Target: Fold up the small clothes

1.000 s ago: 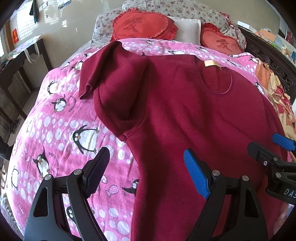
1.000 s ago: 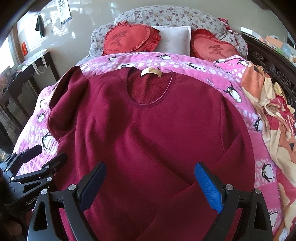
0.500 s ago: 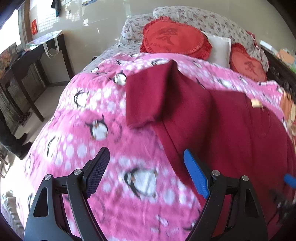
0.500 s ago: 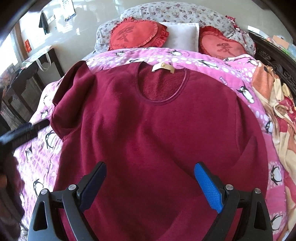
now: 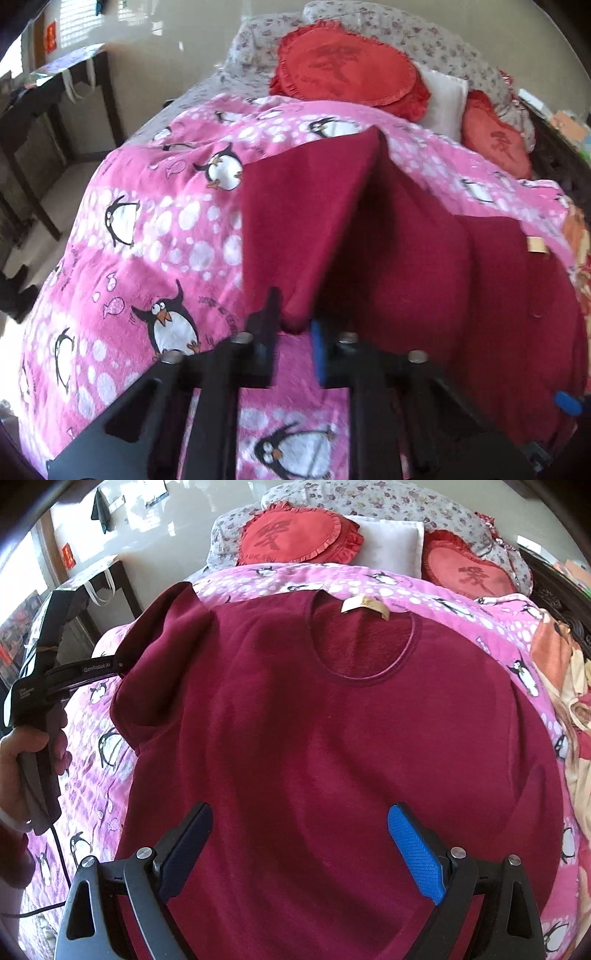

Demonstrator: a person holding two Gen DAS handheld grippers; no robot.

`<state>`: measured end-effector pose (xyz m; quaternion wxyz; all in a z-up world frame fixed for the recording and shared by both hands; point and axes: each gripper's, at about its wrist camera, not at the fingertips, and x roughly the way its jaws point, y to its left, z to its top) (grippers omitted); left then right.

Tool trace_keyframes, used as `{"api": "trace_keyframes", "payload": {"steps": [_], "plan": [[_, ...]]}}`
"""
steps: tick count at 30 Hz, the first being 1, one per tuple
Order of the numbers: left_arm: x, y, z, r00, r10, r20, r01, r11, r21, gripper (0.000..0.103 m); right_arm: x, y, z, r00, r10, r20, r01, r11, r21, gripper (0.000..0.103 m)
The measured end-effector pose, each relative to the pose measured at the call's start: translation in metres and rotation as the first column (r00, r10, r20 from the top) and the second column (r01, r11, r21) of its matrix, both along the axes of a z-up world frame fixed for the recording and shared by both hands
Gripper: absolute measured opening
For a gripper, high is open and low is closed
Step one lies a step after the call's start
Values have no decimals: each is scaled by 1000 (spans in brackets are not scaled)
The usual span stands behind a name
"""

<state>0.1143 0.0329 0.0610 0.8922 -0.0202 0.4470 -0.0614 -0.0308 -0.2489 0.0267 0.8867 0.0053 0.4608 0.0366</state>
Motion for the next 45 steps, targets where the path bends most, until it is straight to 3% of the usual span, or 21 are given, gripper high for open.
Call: {"api": "trace_keyframes", "payload": {"steps": [3, 10, 13, 16, 20, 25, 28, 30, 32, 33, 34, 36, 39, 43, 45], "plan": [[-21, -7, 26, 997, -76, 33, 75, 997, 19, 8, 2, 1, 0, 1000, 4, 8, -4, 1000, -6, 94], [-76, -20, 100, 972, -222, 74, 226, 973, -51, 7, -3, -24, 14, 998, -52, 42, 50, 997, 53, 94], [-97, -36, 123, 953, -296, 65, 302, 946, -116, 7, -8, -36, 23, 995, -76, 58, 72, 995, 66, 94], [-124, -66, 139, 917, -394, 66, 399, 905, -150, 7, -13, -49, 33, 992, -95, 79, 90, 994, 62, 94], [-151, -119, 135, 852, -522, 34, 514, 823, -241, 7, -21, -77, 46, 983, -143, 111, 137, 989, 60, 94], [-173, -189, 86, 799, -601, -29, 576, 777, -254, 7, -35, -118, 53, 966, -227, 122, 223, 974, 50, 95], [-180, -222, 47, 812, -581, -58, 566, 807, -167, 7, -43, -137, 51, 959, -265, 102, 261, 964, 49, 95], [-177, -232, 30, 815, -573, -84, 560, 816, -144, 8, -46, -143, 49, 960, -267, 85, 265, 964, 36, 95], [-173, -226, 23, 818, -564, -112, 544, 822, -166, 9, -49, -143, 47, 962, -260, 81, 260, 966, 15, 95], [-173, -221, 26, 818, -561, -124, 536, 823, -190, 17, -51, -142, 46, 964, -253, 81, 253, 967, 10, 95], [-174, -217, 30, 818, -562, -127, 535, 823, -192, 35, -52, -143, 45, 966, -246, 81, 246, 969, 11, 95], [-178, -200, 46, 822, -560, -103, 537, 823, -186, 51, -52, -141, 44, 970, -231, 80, 230, 973, 25, 95], [-188, -162, 72, 836, -549, -18, 536, 822, -191, 55, -50, -135, 42, 980, -186, 67, 181, 981, 76, 95], [-176, -110, 81, 903, -429, 30, 430, 899, -88, 56, -42, -112, 32, 996, -78, 33, 72, 988, 140, 95], [-159, -87, 70, 942, -336, 8, 336, 942, -14, 56, -36, -99, 26, 1000, -21, 15, 19, 989, 150, 94]]}}
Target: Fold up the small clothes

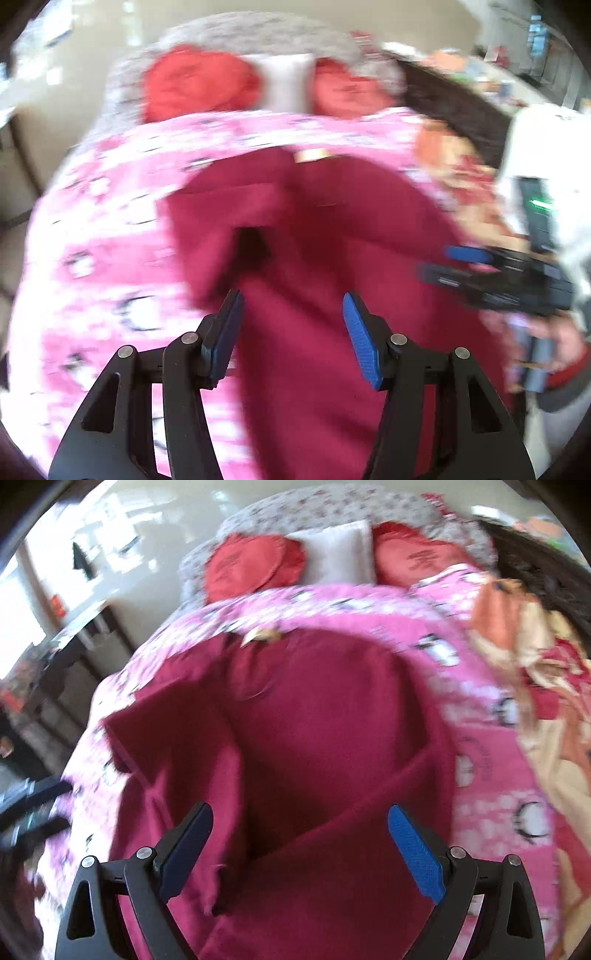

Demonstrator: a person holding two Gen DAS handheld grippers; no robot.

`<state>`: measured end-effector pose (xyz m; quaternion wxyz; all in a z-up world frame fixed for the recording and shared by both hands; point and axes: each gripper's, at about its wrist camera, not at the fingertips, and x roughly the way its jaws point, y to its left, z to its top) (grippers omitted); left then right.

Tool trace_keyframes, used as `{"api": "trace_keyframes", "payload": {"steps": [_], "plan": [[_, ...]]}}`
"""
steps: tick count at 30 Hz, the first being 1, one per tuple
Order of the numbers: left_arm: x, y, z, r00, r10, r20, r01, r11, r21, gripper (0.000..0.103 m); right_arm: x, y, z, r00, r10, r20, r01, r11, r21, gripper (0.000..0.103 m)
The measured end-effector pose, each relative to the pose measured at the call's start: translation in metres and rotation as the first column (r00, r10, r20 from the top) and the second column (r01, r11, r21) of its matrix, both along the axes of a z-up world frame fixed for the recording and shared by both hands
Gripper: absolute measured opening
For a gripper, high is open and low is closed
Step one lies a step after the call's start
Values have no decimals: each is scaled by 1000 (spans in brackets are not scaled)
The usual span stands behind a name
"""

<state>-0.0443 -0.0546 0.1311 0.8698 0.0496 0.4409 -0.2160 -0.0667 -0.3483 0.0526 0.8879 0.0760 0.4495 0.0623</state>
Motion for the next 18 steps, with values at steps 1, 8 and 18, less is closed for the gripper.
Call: {"api": "trace_keyframes", "payload": {"steps": [1, 8, 18], "plan": [[6, 8, -4, 1000, 29, 0, -29, 1000, 10, 56, 3, 6, -3, 1000, 18, -6, -18, 1000, -6, 94], [50, 29, -47, 988, 147, -40, -145, 988, 42, 56, 25, 27, -27, 982, 162, -92, -166, 986, -30, 12], [62, 15, -83, 981, 147, -129, -138, 987, 77, 56, 80, -25, 18, 997, -11, 81, 35, 953, -300, 8]]}}
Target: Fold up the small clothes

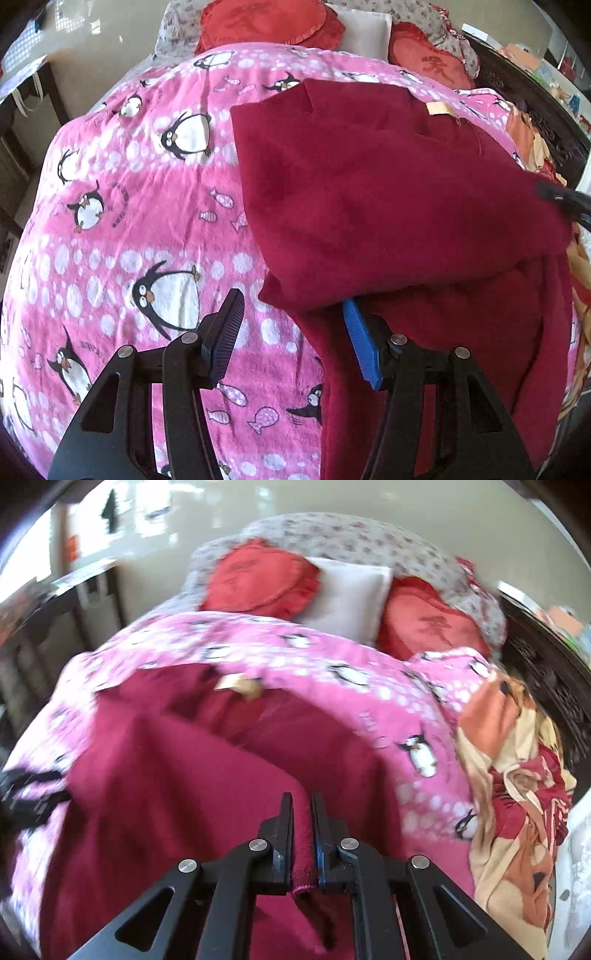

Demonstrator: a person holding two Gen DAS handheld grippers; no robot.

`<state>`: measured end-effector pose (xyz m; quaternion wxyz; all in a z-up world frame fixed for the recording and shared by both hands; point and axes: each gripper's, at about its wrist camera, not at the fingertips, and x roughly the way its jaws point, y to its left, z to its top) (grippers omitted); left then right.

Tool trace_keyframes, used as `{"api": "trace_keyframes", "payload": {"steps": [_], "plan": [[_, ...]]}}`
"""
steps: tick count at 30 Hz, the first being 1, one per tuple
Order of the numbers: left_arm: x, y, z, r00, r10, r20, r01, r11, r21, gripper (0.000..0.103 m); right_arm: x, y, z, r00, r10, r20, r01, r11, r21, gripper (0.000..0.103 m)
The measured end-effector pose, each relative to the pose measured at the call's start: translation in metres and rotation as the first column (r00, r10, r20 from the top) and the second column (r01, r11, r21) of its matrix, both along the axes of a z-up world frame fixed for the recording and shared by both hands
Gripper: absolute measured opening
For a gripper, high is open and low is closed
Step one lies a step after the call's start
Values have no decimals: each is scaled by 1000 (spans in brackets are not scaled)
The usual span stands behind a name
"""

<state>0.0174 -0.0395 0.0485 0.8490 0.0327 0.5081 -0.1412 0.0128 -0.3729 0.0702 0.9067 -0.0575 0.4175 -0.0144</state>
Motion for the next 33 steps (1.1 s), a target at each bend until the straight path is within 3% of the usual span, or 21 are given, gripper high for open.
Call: {"api": "trace_keyframes", "payload": {"steps": [3, 5, 7, 8, 10, 12, 15, 18, 20, 23, 25, 26, 33], "plan": [[-5, 2, 16, 999, 11, 40, -9, 999, -35, 56, 18, -14, -25, 993, -7, -115, 13, 999, 49, 8], [-6, 2, 26, 998, 6, 69, -2, 998, -56, 56, 11, -24, -14, 997, -4, -79, 12, 994, 105, 14], [-3, -4, 31, 997, -7, 83, 11, 999, -52, 56, -7, -32, 3, 999, -43, 1, 43, 990, 136, 43], [0, -8, 31, 996, -11, 83, 15, 999, -47, 56, -15, -35, 11, 997, -68, 38, 62, 988, 138, 48], [7, -17, 27, 997, -13, 71, 16, 999, -42, 56, -28, -32, 18, 995, -54, 78, 41, 987, 157, 48], [11, -25, 18, 999, -22, 48, 24, 999, -47, 56, -32, -24, 13, 998, -32, 60, 23, 989, 144, 48], [16, -35, 4, 1000, -18, 25, 19, 1000, -6, 56, -24, -20, -15, 999, -39, -1, 39, 995, 94, 38], [11, -42, 9, 999, -27, 27, 27, 1000, 2, 56, -6, -27, -47, 995, -68, -72, 75, 992, 98, 38], [4, -40, 19, 998, -47, 34, 47, 999, -24, 56, -13, -29, -39, 996, -62, -57, 68, 991, 113, 38], [-9, -38, 32, 996, -68, 57, 70, 997, -26, 56, -45, -37, -13, 998, -48, -35, 54, 980, 194, 40], [-20, -40, 38, 994, -84, 72, 86, 996, -32, 56, -70, -42, -1, 998, -57, -23, 61, 975, 214, 50], [-25, -42, 40, 993, -95, 77, 98, 995, -34, 56, -85, -45, 2, 998, -65, -26, 69, 972, 225, 50], [-63, -61, 32, 984, -168, 52, 169, 985, -25, 56, -184, -36, -20, 991, -16, -136, 65, 930, 362, 50]]}}
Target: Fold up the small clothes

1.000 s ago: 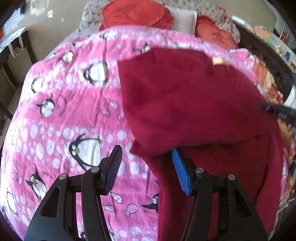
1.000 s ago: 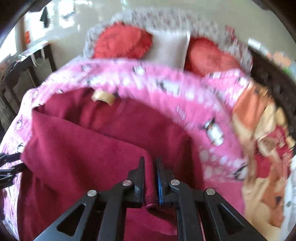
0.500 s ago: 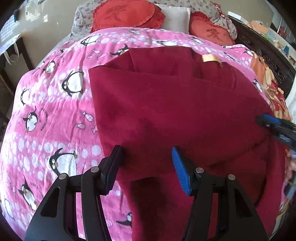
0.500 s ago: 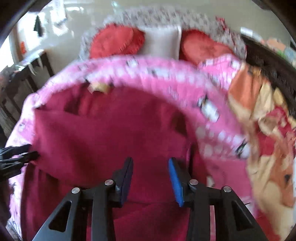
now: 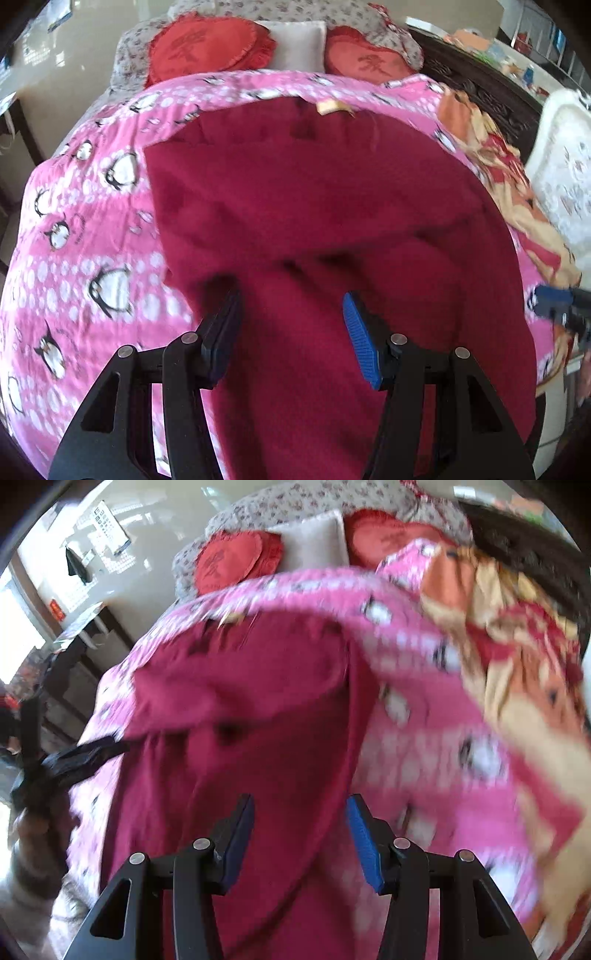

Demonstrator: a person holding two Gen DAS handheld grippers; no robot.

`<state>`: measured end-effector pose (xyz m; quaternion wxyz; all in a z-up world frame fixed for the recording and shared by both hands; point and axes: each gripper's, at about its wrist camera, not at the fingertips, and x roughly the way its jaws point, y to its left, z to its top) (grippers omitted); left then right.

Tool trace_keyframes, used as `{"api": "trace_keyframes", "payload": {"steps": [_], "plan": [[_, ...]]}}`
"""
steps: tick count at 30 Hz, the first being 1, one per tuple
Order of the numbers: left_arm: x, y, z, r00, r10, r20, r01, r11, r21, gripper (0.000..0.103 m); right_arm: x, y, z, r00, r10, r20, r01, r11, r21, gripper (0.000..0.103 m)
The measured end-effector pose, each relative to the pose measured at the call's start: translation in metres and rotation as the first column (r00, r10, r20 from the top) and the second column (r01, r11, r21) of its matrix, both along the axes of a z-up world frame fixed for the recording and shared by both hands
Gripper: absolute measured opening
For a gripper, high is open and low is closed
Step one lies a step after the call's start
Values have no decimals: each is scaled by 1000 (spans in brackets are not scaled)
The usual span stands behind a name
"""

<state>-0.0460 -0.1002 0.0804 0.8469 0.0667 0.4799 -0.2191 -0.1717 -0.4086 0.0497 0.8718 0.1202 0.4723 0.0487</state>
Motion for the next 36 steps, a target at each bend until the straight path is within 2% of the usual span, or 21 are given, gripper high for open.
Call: {"api": "trace_keyframes", "payload": {"steps": [3, 6, 9, 11, 13, 14, 16, 18, 23, 29, 32, 33, 34, 35, 36], "plan": [[-9, -8, -4, 1000, -22, -5, 22, 1000, 17, 56, -26, 12, -18, 1000, 5, -26, -5, 1000, 12, 50], [-18, -12, -3, 999, -31, -11, 31, 999, 15, 56, -34, 18, -38, 999, -4, -46, 7, 998, 64, 50], [-26, -13, 2, 1000, -28, -13, 28, 1000, 1, 56, -30, 19, -52, 999, -43, -12, 44, 994, 104, 47], [-29, -12, 5, 1000, -25, -8, 25, 1000, -2, 56, -24, 20, -56, 998, -56, 6, 55, 992, 116, 35], [-32, -10, 9, 1000, -24, 1, 24, 1000, 1, 56, -22, 21, -50, 997, -65, 49, 58, 990, 126, 6], [-33, -8, 11, 1000, -22, 6, 22, 1000, 2, 56, -22, 18, -44, 995, -71, 70, 59, 986, 158, 4], [-33, -2, 15, 1000, -16, 17, 16, 1000, 3, 56, -27, 10, -18, 986, -88, 144, 56, 976, 211, 4], [-30, 6, 20, 1000, -2, 31, 2, 1000, -9, 56, -29, 9, 18, 969, -81, 233, 32, 978, 205, 4], [-20, 32, 37, 996, 63, 60, -60, 997, -55, 56, -3, 22, 60, 954, -18, 299, -50, 975, 218, 4], [-10, 67, 48, 987, 137, 80, -130, 988, -85, 56, 63, 70, 65, 956, 87, 278, -138, 977, 166, 4], [-5, 77, 45, 984, 166, 60, -160, 982, -98, 56, 115, 92, 51, 966, 133, 223, -182, 960, 213, 5], [-2, 79, 42, 984, 171, 46, -166, 981, -96, 56, 133, 100, 43, 970, 148, 192, -194, 949, 247, 7], [-1, 79, 39, 984, 173, 39, -169, 981, -91, 56, 150, 107, 34, 973, 168, 160, -207, 939, 275, 16], [-1, 79, 36, 984, 175, 34, -171, 982, -84, 56, 169, 114, 25, 973, 196, 122, -224, 926, 304, 24], [-1, 79, 34, 984, 173, 31, -170, 982, -79, 56, 180, 119, 21, 973, 204, 104, -226, 925, 305, 38]]}}
